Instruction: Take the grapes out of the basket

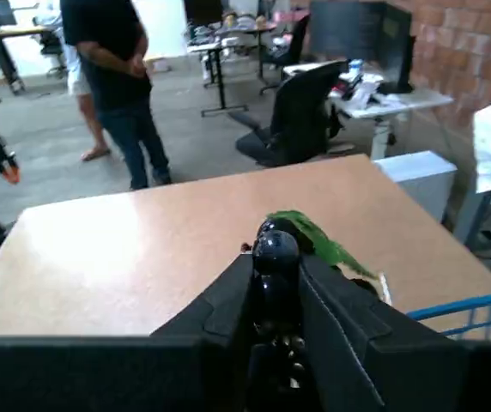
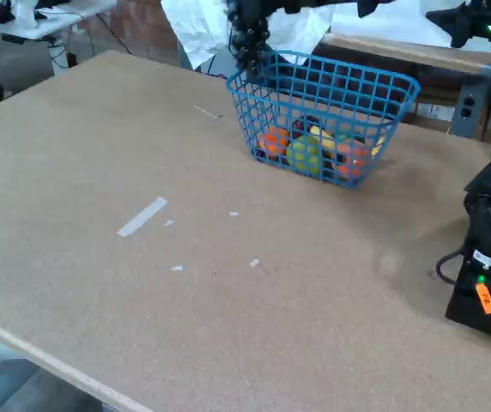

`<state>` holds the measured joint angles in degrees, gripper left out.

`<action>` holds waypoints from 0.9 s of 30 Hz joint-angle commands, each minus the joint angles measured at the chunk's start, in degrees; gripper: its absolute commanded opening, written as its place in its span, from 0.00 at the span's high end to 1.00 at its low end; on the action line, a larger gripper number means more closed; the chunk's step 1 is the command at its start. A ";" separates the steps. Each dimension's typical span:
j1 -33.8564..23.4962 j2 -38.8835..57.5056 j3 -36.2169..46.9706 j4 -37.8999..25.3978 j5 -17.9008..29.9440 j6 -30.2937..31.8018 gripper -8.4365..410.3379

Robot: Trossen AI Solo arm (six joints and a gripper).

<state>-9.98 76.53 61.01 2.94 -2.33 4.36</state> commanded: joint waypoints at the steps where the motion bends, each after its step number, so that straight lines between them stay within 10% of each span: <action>1: 1.81 -0.07 0.04 -2.34 0.39 0.07 0.98; 27: 6.60 -0.07 -14.80 -4.79 7.85 1.31 0.98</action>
<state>-3.40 76.53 49.01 -4.03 5.04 4.80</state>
